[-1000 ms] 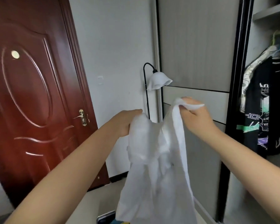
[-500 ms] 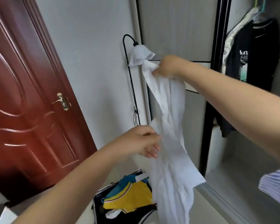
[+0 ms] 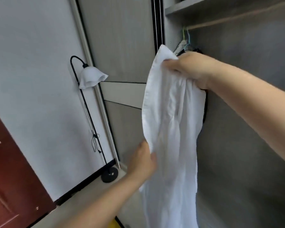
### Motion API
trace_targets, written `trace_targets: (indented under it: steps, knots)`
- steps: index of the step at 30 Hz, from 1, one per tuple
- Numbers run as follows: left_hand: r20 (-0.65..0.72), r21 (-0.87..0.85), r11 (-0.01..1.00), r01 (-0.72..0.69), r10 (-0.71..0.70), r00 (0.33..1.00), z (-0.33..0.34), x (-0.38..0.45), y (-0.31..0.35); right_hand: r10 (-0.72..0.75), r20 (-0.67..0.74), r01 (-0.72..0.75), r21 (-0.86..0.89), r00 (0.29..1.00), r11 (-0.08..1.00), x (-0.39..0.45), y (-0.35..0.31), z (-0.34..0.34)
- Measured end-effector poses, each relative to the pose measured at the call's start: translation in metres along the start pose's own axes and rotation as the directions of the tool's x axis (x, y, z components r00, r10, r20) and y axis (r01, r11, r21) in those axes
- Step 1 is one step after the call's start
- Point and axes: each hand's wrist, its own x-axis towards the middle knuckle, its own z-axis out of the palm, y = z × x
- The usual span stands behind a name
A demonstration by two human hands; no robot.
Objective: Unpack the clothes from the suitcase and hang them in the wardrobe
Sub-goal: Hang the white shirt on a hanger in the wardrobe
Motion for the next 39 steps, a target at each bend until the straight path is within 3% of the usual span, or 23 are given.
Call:
trace_targets:
  steps: [2,4,6,9,12,14,16,18,20,23,26,28,30,33,35,37,39]
  knots:
    - [0.007,-0.230,0.972,0.051,-0.051,0.999,0.009,0.028,0.024,0.011,-0.107,-0.006,0.045,0.994,0.999,-0.001,0.012,-0.034]
    - [0.077,-0.515,0.848,0.124,-0.098,0.992,0.012,0.054,0.044,0.055,-0.185,-0.049,0.033,0.981,0.998,0.001,0.031,-0.068]
    - [0.173,-0.578,0.800,0.160,-0.072,0.982,0.022,0.077,0.069,0.111,-0.231,-0.120,-0.024,0.967,0.992,0.008,0.059,-0.109]
    - [0.182,-0.275,0.961,-0.028,0.081,0.980,0.028,0.111,0.099,0.222,-0.219,-0.287,-0.331,0.950,0.899,0.018,0.104,-0.161]
    - [0.120,-0.039,0.968,-0.249,0.252,0.960,0.035,0.137,0.136,0.305,-0.281,-0.415,-0.606,0.910,0.679,0.028,0.147,-0.205]
    - [0.121,0.200,0.877,-0.437,0.421,0.899,0.041,0.147,0.160,0.297,-0.336,-0.447,-0.620,0.894,0.645,0.035,0.168,-0.230]
    - [0.166,0.473,0.715,-0.515,0.502,0.849,0.048,0.155,0.176,0.238,-0.372,-0.431,-0.619,0.897,0.657,0.042,0.183,-0.247]
    - [0.098,0.646,0.594,-0.479,0.558,0.824,0.057,0.167,0.195,0.170,-0.329,-0.353,-0.646,0.929,0.676,0.047,0.195,-0.266]
    - [-0.027,0.695,0.596,-0.401,0.580,0.814,0.064,0.181,0.211,0.073,-0.238,-0.222,-0.689,0.968,0.690,0.045,0.199,-0.275]
    - [-0.250,0.640,0.693,-0.332,0.596,0.763,0.072,0.208,0.223,0.001,-0.104,-0.068,-0.645,0.995,0.761,0.040,0.204,-0.293]
    - [-0.399,0.569,0.758,-0.319,0.594,0.699,0.080,0.227,0.233,0.110,0.038,-0.047,-0.736,0.993,0.675,0.039,0.214,-0.304]
    - [-0.447,0.505,0.817,-0.279,0.524,0.725,0.083,0.238,0.241,0.145,-0.019,-0.107,-0.769,0.989,0.630,0.047,0.226,-0.309]
    - [-0.458,0.440,0.843,-0.309,0.507,0.731,0.084,0.249,0.251,0.142,-0.116,-0.181,-0.731,0.983,0.658,0.055,0.238,-0.314]
    - [-0.499,0.184,0.881,-0.436,0.466,0.730,0.090,0.269,0.272,0.186,-0.244,-0.301,-0.617,0.952,0.728,0.066,0.248,-0.328]
    - [-0.543,0.005,0.834,-0.552,0.466,0.699,0.099,0.285,0.288,0.230,-0.287,-0.364,-0.624,0.930,0.692,0.076,0.252,-0.331]
    - [-0.500,-0.278,0.792,-0.544,0.365,0.786,0.106,0.303,0.309,0.270,-0.263,-0.373,-0.748,0.926,0.549,0.088,0.252,-0.327]
    - [-0.434,-0.424,0.752,-0.505,0.321,0.842,0.111,0.323,0.331,0.274,-0.252,-0.357,-0.812,0.928,0.462,0.102,0.245,-0.322]
